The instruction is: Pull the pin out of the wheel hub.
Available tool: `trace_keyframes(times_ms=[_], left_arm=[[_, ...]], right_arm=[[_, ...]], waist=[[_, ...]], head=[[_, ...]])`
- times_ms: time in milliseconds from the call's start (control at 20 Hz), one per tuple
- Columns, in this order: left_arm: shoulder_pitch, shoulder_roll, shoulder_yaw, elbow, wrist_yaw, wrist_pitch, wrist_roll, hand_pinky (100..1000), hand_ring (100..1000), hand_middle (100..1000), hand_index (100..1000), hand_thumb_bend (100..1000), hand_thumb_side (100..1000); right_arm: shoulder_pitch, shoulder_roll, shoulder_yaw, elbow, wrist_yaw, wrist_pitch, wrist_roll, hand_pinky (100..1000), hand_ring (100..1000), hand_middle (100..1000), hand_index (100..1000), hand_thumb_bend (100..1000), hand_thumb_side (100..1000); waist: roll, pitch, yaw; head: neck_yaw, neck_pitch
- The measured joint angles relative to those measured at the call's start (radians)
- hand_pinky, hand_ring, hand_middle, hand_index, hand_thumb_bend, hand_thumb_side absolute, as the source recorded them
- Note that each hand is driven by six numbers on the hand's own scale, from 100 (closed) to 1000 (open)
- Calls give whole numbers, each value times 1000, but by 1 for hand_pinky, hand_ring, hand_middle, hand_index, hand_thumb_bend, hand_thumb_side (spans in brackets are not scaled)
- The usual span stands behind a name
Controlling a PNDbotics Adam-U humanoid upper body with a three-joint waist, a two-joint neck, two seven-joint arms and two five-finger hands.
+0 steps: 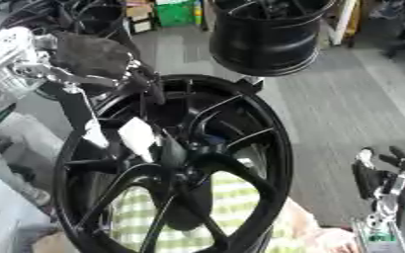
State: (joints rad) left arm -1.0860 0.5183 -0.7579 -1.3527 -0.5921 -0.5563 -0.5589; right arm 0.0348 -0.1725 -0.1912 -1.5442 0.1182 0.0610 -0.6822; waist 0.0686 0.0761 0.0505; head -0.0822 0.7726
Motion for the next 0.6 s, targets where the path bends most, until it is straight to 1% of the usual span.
trace_keyframes(times_ms=[300,600], left_arm=[[7,-7,11,42,-21,0,0,647,462,745,843,659,484],[13,-28,10,77,-14,0,0,638,455,730,826,572,495]], right_arm=[[0,0,0,0,0,0,3,481,418,673,844,100,429],[0,0,0,0,0,0,4,481,418,673,844,100,429]], waist=[[-3,4,0],[-5,5,-1]], head=[[2,0],[7,0]])
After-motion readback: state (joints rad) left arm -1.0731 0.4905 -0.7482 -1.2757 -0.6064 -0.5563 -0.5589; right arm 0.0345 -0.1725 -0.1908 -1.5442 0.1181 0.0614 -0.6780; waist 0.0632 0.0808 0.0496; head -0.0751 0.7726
